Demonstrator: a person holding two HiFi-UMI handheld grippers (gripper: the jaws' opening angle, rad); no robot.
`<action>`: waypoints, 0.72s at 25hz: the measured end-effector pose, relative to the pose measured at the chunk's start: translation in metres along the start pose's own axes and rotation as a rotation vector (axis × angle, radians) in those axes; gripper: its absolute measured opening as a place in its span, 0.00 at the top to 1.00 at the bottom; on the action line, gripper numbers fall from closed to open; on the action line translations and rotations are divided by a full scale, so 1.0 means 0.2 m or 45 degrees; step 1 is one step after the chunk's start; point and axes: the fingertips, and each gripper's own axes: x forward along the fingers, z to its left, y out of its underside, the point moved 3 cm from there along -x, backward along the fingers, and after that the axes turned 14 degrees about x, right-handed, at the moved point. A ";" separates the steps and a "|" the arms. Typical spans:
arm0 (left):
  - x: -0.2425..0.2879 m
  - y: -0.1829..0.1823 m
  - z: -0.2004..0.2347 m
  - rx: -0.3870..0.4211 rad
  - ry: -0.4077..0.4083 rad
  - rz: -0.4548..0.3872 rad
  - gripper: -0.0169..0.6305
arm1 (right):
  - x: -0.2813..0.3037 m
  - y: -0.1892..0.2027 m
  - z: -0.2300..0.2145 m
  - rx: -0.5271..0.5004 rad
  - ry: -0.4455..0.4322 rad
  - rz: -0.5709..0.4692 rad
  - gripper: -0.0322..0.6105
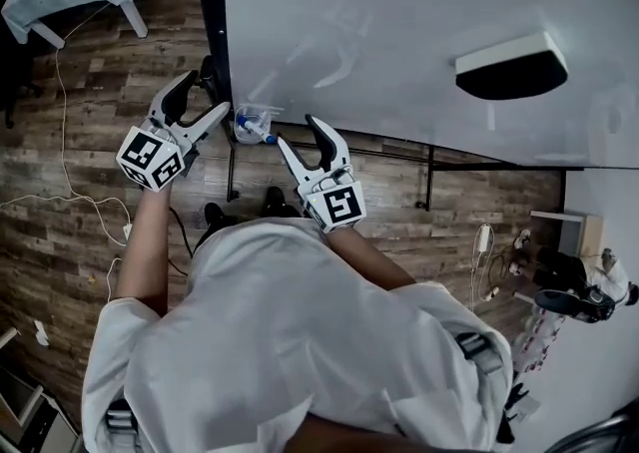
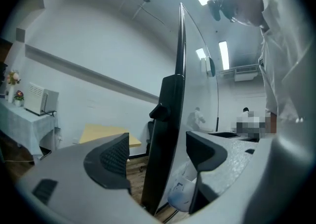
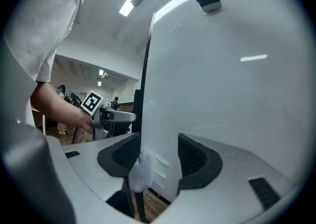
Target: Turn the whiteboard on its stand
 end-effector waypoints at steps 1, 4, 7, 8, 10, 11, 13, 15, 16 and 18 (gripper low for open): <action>0.01 0.00 0.00 0.004 0.023 -0.001 0.45 | 0.00 0.00 -0.01 0.004 0.024 -0.004 0.58; 0.05 -0.01 0.00 0.003 0.095 -0.021 0.45 | 0.00 -0.01 -0.04 0.025 0.086 -0.017 0.59; 0.09 -0.02 -0.01 -0.002 0.148 -0.037 0.45 | -0.01 0.01 -0.06 0.051 0.138 -0.019 0.59; 0.10 -0.02 -0.01 -0.002 0.165 -0.036 0.45 | -0.02 0.01 -0.06 0.058 0.153 -0.023 0.59; 0.12 -0.01 -0.03 0.002 0.197 -0.028 0.45 | -0.02 0.01 -0.06 0.067 0.180 -0.034 0.59; 0.13 -0.01 -0.03 0.004 0.211 -0.025 0.45 | -0.02 0.01 -0.06 0.066 0.188 -0.040 0.59; 0.14 0.00 -0.02 0.007 0.236 -0.022 0.45 | -0.01 0.01 -0.06 0.060 0.199 -0.048 0.59; 0.15 -0.01 -0.02 0.006 0.258 -0.021 0.45 | -0.02 0.00 -0.06 0.060 0.212 -0.053 0.59; 0.16 -0.01 -0.02 0.003 0.272 -0.021 0.45 | -0.02 0.00 -0.06 0.070 0.223 -0.054 0.59; 0.17 -0.01 -0.03 -0.003 0.307 -0.021 0.45 | -0.04 0.01 -0.07 0.104 0.250 -0.057 0.60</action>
